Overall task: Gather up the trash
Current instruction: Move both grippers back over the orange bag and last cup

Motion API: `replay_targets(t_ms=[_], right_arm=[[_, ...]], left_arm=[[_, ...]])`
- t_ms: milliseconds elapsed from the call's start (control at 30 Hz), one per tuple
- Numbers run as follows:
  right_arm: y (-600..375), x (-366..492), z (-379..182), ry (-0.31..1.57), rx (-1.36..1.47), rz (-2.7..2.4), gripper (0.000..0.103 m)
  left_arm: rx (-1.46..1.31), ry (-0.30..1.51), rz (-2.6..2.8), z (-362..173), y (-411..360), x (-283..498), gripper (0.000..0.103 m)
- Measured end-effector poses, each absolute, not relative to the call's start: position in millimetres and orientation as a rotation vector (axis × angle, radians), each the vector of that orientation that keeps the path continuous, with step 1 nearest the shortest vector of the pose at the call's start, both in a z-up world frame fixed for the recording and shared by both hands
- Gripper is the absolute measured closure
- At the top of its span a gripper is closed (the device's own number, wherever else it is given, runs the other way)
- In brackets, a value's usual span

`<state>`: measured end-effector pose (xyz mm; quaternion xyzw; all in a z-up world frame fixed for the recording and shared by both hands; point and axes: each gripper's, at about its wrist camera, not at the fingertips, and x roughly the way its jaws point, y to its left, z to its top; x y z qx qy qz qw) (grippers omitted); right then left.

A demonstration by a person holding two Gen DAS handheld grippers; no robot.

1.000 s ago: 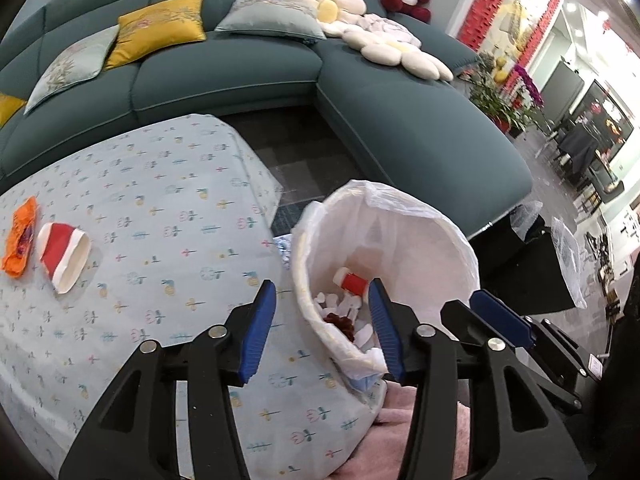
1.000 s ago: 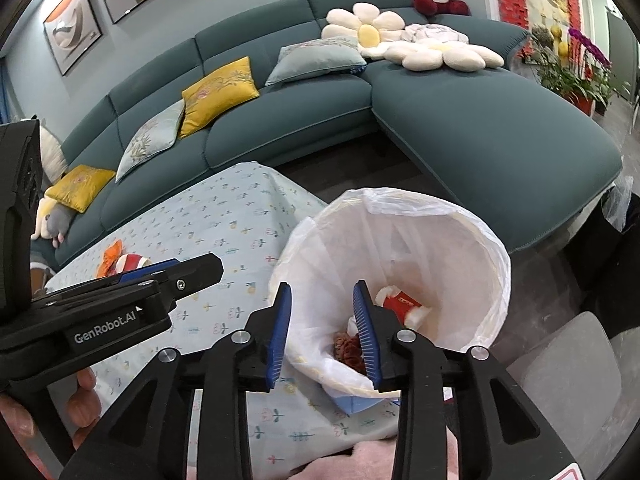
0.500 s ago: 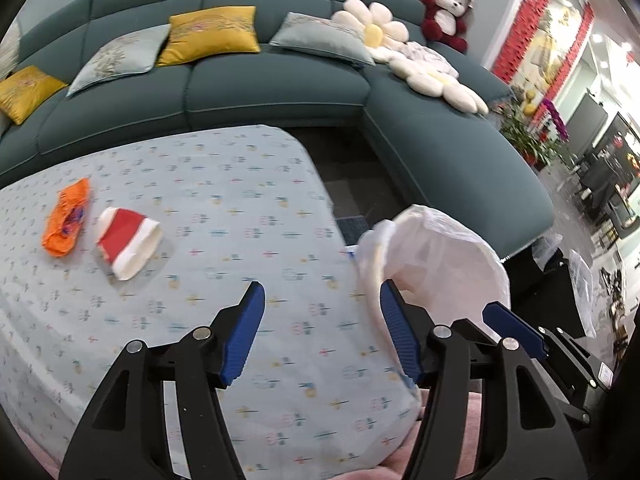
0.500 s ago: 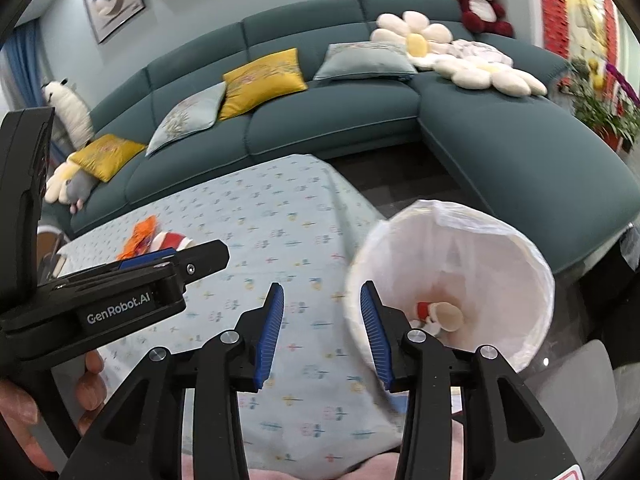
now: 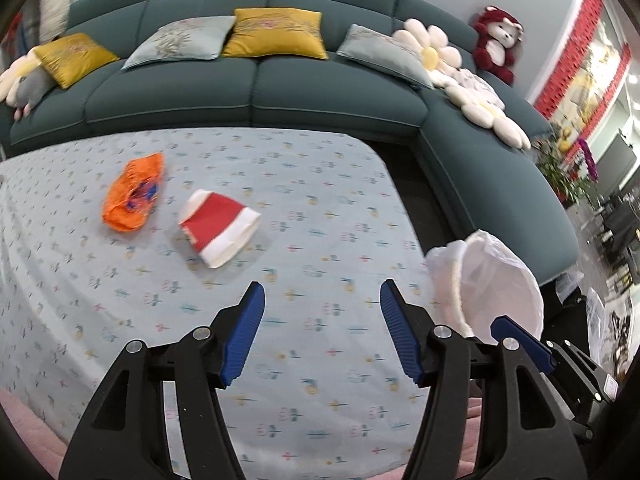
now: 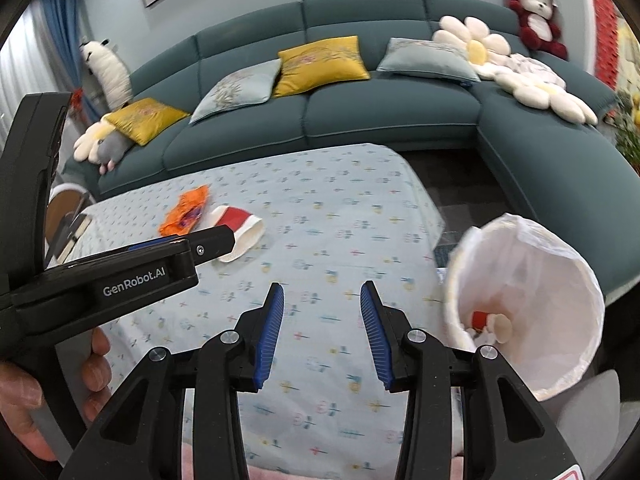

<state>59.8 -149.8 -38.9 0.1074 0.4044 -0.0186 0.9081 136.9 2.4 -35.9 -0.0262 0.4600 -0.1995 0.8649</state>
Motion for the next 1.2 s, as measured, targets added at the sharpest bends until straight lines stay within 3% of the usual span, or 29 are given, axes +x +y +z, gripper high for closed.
replay_targets(t_ms=[633,867,1200], right_arm=[[-53,126,-83,0.951,0.17,0.116,0.064],[-31,168,-111,0.997,0.171,0.152,0.064],[-21,228,-154,1.037,0.219,0.187,0.064]], left_arm=[[-0.125,1.023,-0.209,-80,135,189,0.04],[-0.133,1.055,-0.145,-107,170,230,0.032],[-0.165,1.088,-0.093,-141,198,305,0.03]])
